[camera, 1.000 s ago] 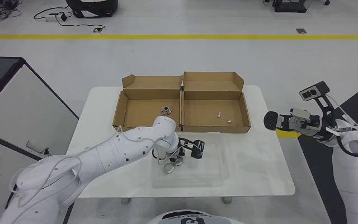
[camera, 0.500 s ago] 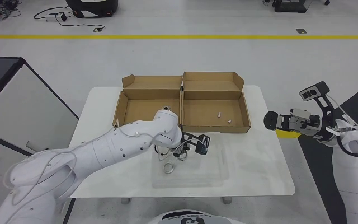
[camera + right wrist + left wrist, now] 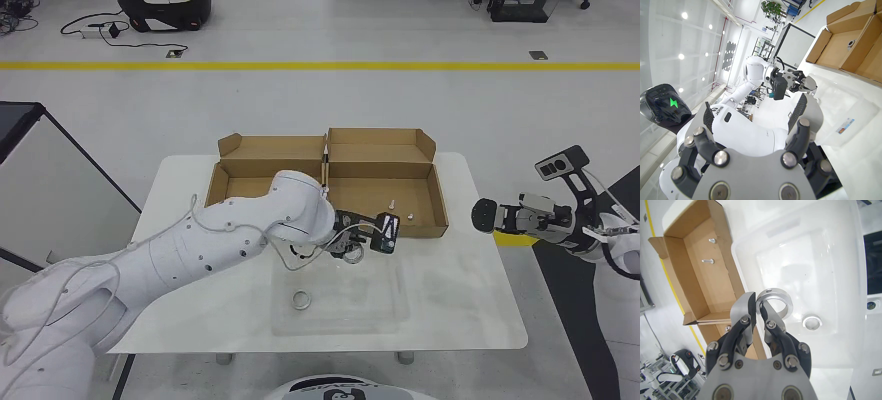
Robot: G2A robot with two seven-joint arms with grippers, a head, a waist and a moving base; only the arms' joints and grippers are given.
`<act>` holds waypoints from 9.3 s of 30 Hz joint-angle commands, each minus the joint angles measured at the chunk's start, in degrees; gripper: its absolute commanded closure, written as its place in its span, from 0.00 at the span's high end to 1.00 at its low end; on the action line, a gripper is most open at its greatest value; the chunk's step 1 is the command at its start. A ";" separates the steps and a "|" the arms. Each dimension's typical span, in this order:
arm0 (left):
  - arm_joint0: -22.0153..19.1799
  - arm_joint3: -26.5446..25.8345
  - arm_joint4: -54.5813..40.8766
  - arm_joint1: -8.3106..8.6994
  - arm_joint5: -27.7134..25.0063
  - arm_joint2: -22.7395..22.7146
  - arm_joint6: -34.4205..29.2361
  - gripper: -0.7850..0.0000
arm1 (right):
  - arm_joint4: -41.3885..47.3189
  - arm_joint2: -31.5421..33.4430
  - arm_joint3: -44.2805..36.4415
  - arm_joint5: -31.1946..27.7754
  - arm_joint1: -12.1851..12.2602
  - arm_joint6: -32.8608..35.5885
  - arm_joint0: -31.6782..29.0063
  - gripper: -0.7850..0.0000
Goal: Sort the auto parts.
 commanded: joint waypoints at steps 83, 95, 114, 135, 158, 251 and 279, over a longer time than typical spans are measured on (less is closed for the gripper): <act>28.91 -0.29 -22.09 7.90 -17.99 -42.25 71.46 0.00 | 0.00 0.00 0.00 0.00 0.00 0.00 0.00 1.00; 32.47 -5.03 -24.64 9.45 -17.99 -45.47 77.14 0.00 | 0.00 0.00 0.00 0.00 0.00 0.00 0.00 1.00; 37.09 -8.51 -19.64 12.09 -17.99 -46.43 81.33 0.00 | 0.00 0.00 0.00 0.00 0.00 0.00 0.00 1.00; 36.70 -10.96 -28.46 14.44 -17.99 -44.47 84.60 0.00 | 0.00 0.00 0.00 0.00 0.00 0.00 0.00 1.00; 38.09 -10.14 -26.31 16.04 -17.99 -44.95 82.17 0.00 | 0.00 0.00 0.00 0.00 0.00 0.00 0.00 1.00; 1.64 31.06 21.14 2.61 -3.48 -16.55 23.81 0.00 | 0.00 0.00 0.00 0.00 0.00 0.00 0.00 1.00; -4.92 53.41 35.72 -11.05 -9.74 -0.92 29.83 0.00 | 0.00 0.00 0.00 0.00 0.00 0.00 0.00 1.00</act>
